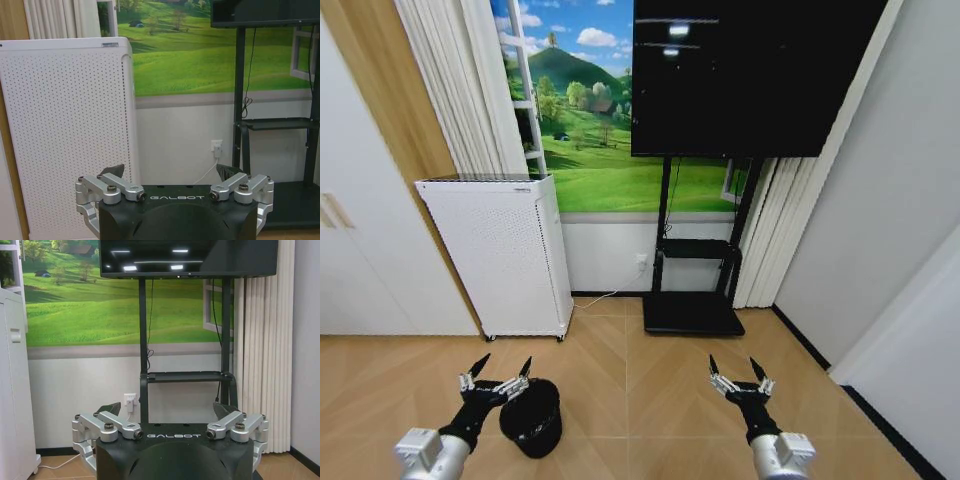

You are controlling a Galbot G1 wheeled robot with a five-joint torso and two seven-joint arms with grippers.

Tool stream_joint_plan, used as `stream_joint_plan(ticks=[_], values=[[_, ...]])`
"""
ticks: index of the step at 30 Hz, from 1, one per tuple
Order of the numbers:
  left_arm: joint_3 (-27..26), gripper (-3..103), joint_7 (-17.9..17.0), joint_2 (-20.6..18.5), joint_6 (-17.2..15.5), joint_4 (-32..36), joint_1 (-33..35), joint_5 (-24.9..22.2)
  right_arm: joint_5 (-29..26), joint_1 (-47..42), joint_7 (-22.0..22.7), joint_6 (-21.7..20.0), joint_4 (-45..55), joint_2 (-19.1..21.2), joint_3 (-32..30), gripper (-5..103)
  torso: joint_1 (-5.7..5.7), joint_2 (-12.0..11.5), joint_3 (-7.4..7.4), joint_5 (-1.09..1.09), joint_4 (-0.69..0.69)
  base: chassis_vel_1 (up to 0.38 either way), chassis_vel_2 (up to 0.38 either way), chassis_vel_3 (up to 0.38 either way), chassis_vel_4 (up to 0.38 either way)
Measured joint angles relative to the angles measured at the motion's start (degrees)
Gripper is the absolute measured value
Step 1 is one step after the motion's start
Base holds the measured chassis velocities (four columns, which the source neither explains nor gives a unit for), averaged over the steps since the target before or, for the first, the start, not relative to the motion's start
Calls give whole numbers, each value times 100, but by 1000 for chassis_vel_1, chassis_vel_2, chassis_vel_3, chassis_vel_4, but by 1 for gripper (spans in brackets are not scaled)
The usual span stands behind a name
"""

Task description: Pick up the trash bin and place the garbage on the floor into it.

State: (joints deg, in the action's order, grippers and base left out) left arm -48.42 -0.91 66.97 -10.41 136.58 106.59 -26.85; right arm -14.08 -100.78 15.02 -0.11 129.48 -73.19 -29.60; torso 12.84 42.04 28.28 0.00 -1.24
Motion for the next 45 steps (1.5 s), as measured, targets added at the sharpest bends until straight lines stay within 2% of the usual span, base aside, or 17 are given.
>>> stream_joint_plan(ticks=[9,20,27,45], values=[[0,100,0,0,0,0,0,0,0,2,0,0,0,0,0,100,2,-1,2,1,2,12,2,-22,-3],[-1,100,-3,0,0,0,0,0,0,0,-2,0,0,0,2,100,1,0,0,-3,3,154,104,-155,-101],[0,100,-3,0,0,0,0,0,0,1,-1,0,0,0,0,100,2,-1,1,3,1,28,26,-12,-32],[0,100,0,0,0,0,0,0,0,1,-1,0,0,0,0,100,2,-1,1,0,1,94,-100,-84,110]])
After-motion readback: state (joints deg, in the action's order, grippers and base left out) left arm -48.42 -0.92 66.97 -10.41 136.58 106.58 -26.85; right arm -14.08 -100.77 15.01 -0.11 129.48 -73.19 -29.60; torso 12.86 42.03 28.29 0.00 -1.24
